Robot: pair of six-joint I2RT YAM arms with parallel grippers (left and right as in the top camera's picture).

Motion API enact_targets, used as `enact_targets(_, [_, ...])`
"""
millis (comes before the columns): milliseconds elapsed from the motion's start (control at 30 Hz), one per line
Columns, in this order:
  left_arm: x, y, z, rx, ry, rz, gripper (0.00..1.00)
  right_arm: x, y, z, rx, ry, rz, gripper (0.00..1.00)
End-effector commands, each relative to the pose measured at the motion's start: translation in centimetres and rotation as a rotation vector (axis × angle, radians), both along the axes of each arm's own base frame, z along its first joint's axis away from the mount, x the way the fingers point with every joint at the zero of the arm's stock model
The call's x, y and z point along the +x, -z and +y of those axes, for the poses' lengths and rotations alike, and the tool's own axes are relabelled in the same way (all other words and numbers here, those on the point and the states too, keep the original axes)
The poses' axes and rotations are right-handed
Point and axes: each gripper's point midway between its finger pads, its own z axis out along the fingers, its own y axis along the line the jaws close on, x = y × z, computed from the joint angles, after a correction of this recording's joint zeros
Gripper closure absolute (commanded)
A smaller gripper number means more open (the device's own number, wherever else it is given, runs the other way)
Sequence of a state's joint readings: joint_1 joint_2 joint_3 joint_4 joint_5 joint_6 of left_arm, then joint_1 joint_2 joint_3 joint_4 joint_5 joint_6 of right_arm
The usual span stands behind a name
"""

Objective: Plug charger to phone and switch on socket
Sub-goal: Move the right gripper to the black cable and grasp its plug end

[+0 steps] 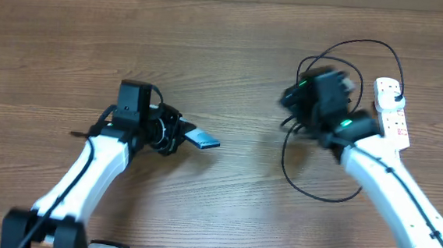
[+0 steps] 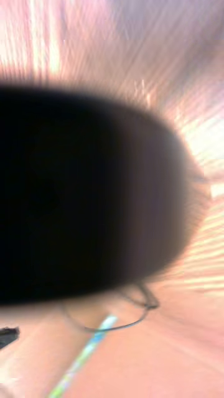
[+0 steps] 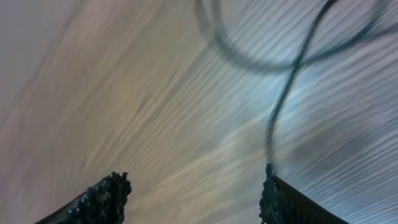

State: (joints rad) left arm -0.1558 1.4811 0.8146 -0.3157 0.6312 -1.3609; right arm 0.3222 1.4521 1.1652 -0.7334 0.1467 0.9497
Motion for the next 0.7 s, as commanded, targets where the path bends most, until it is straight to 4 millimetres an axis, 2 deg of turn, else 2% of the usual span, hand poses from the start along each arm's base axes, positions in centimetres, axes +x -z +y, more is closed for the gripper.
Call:
enact_targets(0, [-0.3, -2.0, -3.7, -0.238, 0.192, -0.052, 0.96, 2.4, -1.0, -3.5, -0.075, 0.043, -0.001, 0.31])
enact_targets(67, [0.2, -3.2, -5.0, -0.357, 0.256, -0.085, 0.96, 3.4, 0.2, -5.8, -0.096, 0.090, 0.051, 0.33])
enact_targets(200, [0.4, -4.7, -6.1, -0.486, 0.336, -0.122, 0.96, 5.3, 3.5, -8.5, -0.111, 0.157, 0.139, 0.41])
enact_targets(433, [0.2, -5.1, -6.2, -0.506, 0.359, -0.131, 0.96, 7.9, 10.1, -10.2, -0.128, 0.207, 0.219, 0.52])
enact_targets(567, [0.2, -5.1, -6.2, -0.506, 0.359, -0.131, 0.96, 8.3, 12.6, -10.6, -0.155, 0.218, 0.245, 0.53])
enact_targets(667, [0.2, -5.1, -6.2, -0.506, 0.359, -0.131, 0.96, 8.1, 14.2, -10.8, -0.169, 0.223, 0.277, 0.60])
